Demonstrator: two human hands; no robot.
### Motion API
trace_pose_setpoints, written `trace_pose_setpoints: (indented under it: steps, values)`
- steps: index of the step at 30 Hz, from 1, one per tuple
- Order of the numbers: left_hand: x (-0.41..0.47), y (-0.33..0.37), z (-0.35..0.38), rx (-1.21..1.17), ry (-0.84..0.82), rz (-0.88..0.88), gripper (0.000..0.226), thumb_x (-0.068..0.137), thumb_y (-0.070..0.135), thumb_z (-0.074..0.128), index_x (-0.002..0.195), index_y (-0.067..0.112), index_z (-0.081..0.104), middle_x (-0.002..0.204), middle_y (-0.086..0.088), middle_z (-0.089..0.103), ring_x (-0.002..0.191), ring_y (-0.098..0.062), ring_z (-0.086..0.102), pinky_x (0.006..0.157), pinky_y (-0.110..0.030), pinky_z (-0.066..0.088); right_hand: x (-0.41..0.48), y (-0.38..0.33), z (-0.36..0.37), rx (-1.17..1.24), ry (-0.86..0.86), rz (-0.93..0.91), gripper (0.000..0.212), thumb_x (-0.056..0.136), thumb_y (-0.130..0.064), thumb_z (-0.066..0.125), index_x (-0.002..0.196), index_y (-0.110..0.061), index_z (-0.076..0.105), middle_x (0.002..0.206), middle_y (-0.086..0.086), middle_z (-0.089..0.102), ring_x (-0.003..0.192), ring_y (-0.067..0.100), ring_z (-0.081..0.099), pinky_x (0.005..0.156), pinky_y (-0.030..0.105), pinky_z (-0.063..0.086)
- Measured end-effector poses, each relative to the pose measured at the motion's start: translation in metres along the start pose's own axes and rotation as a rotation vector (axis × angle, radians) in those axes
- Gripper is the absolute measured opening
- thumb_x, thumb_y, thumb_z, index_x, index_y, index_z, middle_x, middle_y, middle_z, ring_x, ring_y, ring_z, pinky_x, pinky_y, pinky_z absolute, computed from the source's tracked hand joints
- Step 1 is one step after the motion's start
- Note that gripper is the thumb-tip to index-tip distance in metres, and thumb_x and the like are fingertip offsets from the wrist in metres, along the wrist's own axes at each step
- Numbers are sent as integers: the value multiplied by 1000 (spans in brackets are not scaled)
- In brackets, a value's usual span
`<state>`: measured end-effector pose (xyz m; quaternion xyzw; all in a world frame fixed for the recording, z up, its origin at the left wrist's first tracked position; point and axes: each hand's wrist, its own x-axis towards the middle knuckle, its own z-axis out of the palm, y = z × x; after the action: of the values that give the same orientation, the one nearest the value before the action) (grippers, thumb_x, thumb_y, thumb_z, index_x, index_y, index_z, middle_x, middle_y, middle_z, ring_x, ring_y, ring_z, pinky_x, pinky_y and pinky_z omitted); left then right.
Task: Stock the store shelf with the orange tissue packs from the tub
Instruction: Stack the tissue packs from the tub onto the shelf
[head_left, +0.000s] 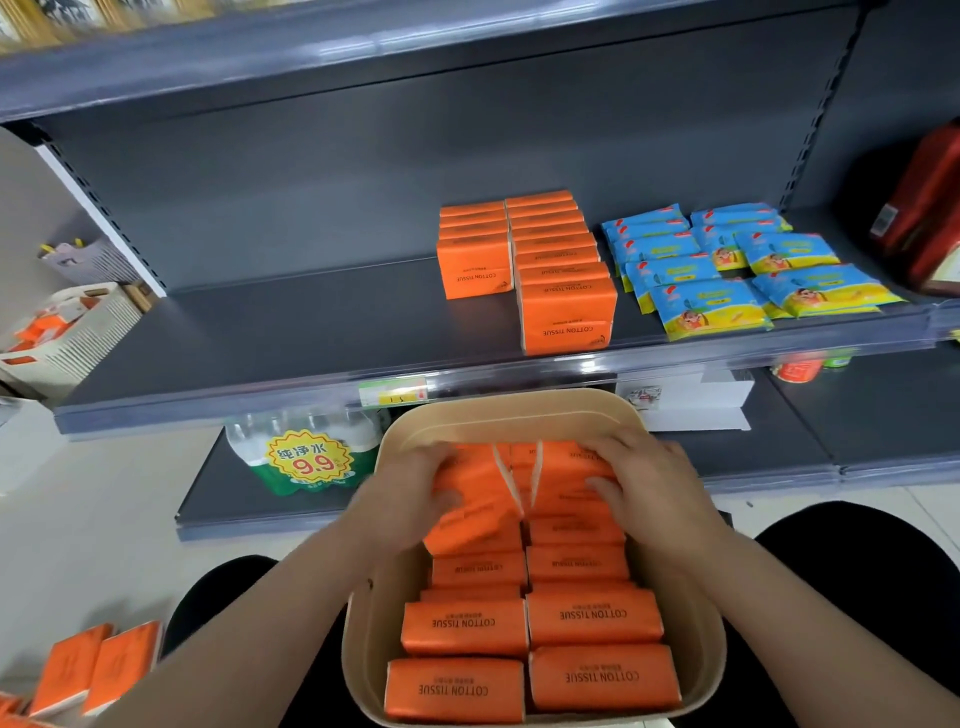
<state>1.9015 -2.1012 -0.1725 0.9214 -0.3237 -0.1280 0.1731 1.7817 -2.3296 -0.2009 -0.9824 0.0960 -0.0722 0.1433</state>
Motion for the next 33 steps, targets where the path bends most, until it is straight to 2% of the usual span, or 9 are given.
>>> trace_pose_setpoints:
  steps: [2,5,8,13,17,21,27,33]
  values:
    - [15,5,-22,-39,169,-4,42,86,22,65,126,21,52,113,0,63,102,-21,60,83,-31,46,17,-3,-17,-20,60,-28,43,89,-30,61,132,-26,53,127,-3,57,119,20,51,99,41,37]
    - [49,9,-53,-50,386,-3,43,84,19,67,125,16,53,116,-6,64,106,-28,58,85,-34,43,46,-8,-39,-49,124,-78,43,85,-26,66,127,-23,58,118,0,61,112,24,56,94,43,40]
    - [89,12,-79,9,486,0,40,84,18,65,123,15,54,116,-8,62,109,-30,54,85,-36,43,72,-8,-51,-80,117,-122,44,86,-25,65,129,-24,56,123,-1,60,116,23,54,96,42,38]
    - [154,5,-93,249,423,-52,42,89,21,60,129,18,49,119,-10,57,116,-32,45,89,-45,46,100,1,-55,-45,67,-98,46,92,-32,57,136,-30,47,133,-8,51,125,15,46,103,38,33]
    - [195,-2,-86,329,315,-62,42,89,19,60,129,19,51,122,-9,54,119,-30,42,88,-44,47,112,5,-56,-12,81,-104,46,91,-34,57,136,-34,46,131,-11,51,123,14,47,102,37,34]
    - [227,0,-83,312,319,-78,45,90,19,59,133,21,49,127,-9,51,125,-29,39,92,-44,46,113,8,-49,32,101,-112,46,87,-31,64,132,-30,53,125,-7,57,116,18,53,94,39,39]
    - [254,7,-83,300,357,-10,51,87,22,66,135,22,48,130,-8,45,126,-27,38,98,-44,44,111,19,-45,43,136,-85,45,79,-26,74,122,-25,61,113,-4,64,105,21,61,86,43,46]
    - [261,5,-81,111,436,26,48,84,6,64,128,15,49,130,-6,41,121,-25,43,93,-39,47,114,18,-43,42,154,-89,46,80,-28,73,124,-26,61,115,-5,64,106,20,61,88,42,46]
